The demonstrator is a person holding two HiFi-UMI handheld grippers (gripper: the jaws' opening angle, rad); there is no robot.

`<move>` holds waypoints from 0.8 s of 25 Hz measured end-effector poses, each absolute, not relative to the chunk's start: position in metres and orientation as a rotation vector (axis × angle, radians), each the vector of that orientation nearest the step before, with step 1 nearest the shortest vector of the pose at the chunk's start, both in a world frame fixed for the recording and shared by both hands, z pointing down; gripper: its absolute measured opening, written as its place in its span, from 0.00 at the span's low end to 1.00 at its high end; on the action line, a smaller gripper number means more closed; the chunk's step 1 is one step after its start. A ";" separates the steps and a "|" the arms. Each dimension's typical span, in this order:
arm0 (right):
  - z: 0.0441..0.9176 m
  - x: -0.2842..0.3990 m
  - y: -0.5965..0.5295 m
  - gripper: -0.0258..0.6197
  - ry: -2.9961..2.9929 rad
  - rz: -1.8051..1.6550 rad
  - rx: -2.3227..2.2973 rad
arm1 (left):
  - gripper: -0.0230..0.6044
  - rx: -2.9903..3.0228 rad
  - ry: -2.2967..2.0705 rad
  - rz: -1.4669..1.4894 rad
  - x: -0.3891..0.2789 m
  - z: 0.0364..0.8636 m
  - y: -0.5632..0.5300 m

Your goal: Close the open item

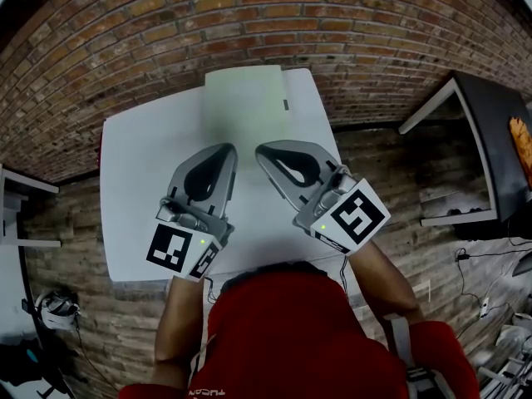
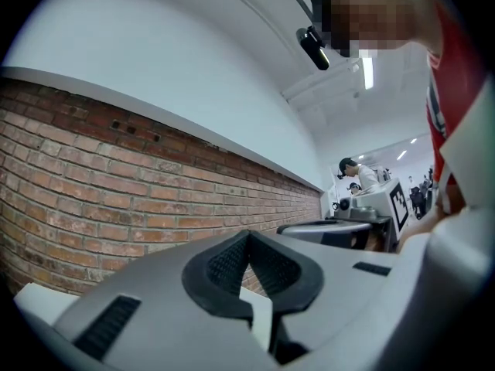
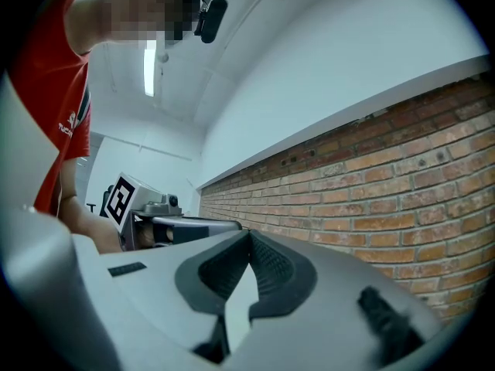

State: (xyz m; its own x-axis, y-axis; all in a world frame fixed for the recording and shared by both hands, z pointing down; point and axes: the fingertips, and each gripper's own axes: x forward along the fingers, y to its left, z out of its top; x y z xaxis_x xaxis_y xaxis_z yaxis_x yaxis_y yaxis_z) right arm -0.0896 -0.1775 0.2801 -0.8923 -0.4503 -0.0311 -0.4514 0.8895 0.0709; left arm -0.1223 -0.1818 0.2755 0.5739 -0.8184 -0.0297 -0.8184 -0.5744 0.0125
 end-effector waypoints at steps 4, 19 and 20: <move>0.279 -0.089 -0.173 0.09 3.039 0.118 -0.730 | 0.06 -2.784 1.435 0.047 -0.120 0.275 -0.178; 0.287 -0.084 -0.171 0.09 3.039 0.084 -0.756 | 0.06 -2.803 1.397 0.025 -0.109 0.283 -0.169; 0.287 -0.084 -0.171 0.09 3.038 0.082 -0.756 | 0.06 -2.804 1.398 0.023 -0.109 0.284 -0.169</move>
State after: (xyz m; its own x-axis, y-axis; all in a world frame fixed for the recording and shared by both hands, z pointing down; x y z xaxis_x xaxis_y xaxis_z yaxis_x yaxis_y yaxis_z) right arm -0.0838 -0.1711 0.2874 -0.8835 -0.4680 -0.0224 -0.4685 0.8821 0.0487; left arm -0.1092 -0.1689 0.2835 0.6018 -0.7985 -0.0170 -0.7986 -0.6019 -0.0010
